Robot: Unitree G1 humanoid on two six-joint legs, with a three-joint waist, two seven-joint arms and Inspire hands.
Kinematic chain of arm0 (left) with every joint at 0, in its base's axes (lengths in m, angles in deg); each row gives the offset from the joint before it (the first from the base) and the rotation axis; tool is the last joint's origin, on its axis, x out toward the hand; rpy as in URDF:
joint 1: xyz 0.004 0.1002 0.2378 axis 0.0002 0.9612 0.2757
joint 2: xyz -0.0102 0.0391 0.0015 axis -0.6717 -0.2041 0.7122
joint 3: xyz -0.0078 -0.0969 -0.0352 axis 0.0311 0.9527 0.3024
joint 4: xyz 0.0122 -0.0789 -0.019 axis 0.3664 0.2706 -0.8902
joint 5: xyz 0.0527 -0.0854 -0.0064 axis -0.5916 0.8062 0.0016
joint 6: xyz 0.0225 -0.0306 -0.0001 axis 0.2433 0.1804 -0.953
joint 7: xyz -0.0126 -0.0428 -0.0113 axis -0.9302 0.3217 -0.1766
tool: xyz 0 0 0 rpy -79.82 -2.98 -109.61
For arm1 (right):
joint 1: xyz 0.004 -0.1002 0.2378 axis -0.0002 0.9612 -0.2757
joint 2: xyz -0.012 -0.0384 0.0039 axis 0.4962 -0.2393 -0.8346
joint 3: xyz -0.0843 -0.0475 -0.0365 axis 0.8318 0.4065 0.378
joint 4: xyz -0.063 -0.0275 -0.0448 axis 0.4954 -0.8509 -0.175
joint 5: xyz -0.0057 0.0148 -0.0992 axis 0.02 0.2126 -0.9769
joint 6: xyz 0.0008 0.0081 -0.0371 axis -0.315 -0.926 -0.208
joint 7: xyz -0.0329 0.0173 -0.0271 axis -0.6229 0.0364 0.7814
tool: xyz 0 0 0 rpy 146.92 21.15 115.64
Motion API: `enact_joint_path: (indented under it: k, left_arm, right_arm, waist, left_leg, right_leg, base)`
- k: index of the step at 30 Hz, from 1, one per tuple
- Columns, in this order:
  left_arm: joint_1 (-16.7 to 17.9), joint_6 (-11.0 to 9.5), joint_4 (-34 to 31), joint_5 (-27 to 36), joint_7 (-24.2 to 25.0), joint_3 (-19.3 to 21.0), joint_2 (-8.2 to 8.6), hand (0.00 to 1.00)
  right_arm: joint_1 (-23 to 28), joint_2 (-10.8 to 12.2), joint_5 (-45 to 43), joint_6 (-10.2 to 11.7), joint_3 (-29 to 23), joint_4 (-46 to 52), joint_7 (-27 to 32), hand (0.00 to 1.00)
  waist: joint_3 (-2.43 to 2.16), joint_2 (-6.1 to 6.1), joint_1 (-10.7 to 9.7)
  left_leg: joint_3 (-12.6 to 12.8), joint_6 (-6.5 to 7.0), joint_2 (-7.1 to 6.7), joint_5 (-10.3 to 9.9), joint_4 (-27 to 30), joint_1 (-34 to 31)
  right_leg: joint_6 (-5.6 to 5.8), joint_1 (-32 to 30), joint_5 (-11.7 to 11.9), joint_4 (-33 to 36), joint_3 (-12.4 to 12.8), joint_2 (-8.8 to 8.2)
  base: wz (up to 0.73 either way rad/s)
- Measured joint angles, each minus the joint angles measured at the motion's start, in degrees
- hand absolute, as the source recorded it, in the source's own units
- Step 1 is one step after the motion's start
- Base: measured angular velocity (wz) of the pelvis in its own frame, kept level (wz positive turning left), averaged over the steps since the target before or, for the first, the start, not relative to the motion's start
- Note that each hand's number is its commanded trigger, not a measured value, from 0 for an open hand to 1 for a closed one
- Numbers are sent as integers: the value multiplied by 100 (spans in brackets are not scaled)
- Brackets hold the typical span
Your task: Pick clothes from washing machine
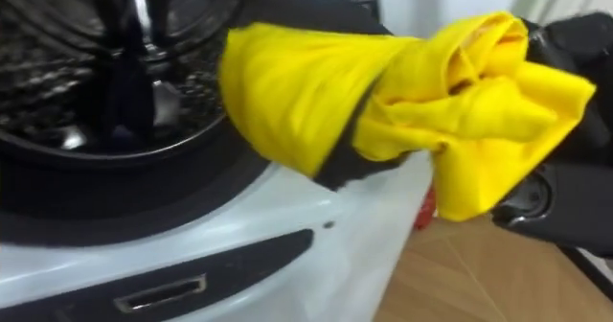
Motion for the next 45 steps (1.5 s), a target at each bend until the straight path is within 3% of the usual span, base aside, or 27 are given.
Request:
enact_joint_path:
  k: [4,7,10,16,19,23,27,31,34,38,45]
  left_arm:
    - [38,2,136,-4,0,-63,-57,0]
    - [67,44,167,-2,3,-74,-59,0]
    - [76,157,241,-2,20,-84,-82,0]
    - [62,478,402,10,46,-171,-124,0]
    - [-17,645,556,11,97,-410,-113,0]
    - [-208,656,582,18,253,-812,-31,0]
    - [-528,652,580,177,435,-1304,53,0]
    - [-654,600,580,382,460,-1393,78,0]
    - [-751,519,580,690,467,-1674,78,0]
    - [-794,406,556,1006,574,-1908,118,0]
    - [-852,188,444,1020,574,-2381,120,0]
  right_arm:
    - [0,2,0,-5,-4,-251,99,100]
    - [0,-2,0,-33,-110,-330,95,100]
    - [0,-2,3,-36,-191,-388,116,100]
    - [62,15,0,-115,-188,-669,150,100]
    - [164,40,-155,-165,-127,-1112,327,100]
    - [175,169,-742,-275,-75,-1769,606,100]
    - [182,188,-981,-254,166,-2369,994,100]
    - [9,197,-1451,-227,504,-3577,1278,100]
    - [-25,197,-1638,-224,771,-4338,1661,100]
    - [-247,221,-1770,-176,1130,-5229,2085,100]
    - [-311,478,-1836,48,1718,-6260,2735,100]
  waist:
    - [19,22,-18]
    - [19,23,-142]
    - [18,18,-198]
    - [40,63,-537]
    - [50,69,-625]
    - [67,78,-742]
    - [145,189,-818]
    - [160,259,-814]
    - [177,416,-779]
    - [145,687,-757]
    - [58,970,-733]
  left_leg:
    - [246,-34,62,-75,28,63]
    - [381,-42,63,-85,30,58]
    - [622,-57,65,-96,25,12]
    - [1014,-76,148,-141,49,-71]
    - [1362,-92,194,-176,106,-204]
    - [1549,-78,266,-268,347,-462]
    - [1747,-57,295,-309,554,-781]
    - [1861,-48,342,-339,677,-1042]
    - [1855,-43,343,-338,758,-1227]
    - [1830,-44,321,-322,783,-1406]
    - [1644,-40,244,-145,605,-1555]
  right_leg:
    - [-8,-57,5,47,222,81]
    - [-10,-146,6,79,314,124]
    - [-16,-323,10,194,550,195]
    - [-1,-557,77,267,896,291]
    - [18,-806,160,359,1209,398]
    - [41,-1075,218,464,1367,484]
    - [65,-1428,267,640,1432,498]
    - [86,-1688,318,675,1551,541]
    - [93,-1881,322,763,1569,550]
    - [92,-2073,324,824,1561,554]
    - [42,-2199,334,777,1302,432]
  base:
    - [-38]
    - [-18]
    - [-43]
    - [-32]
    - [-55]
    - [-28]
    - [-29]
    - [-19]
    - [-5]
    - [0]
    - [20]
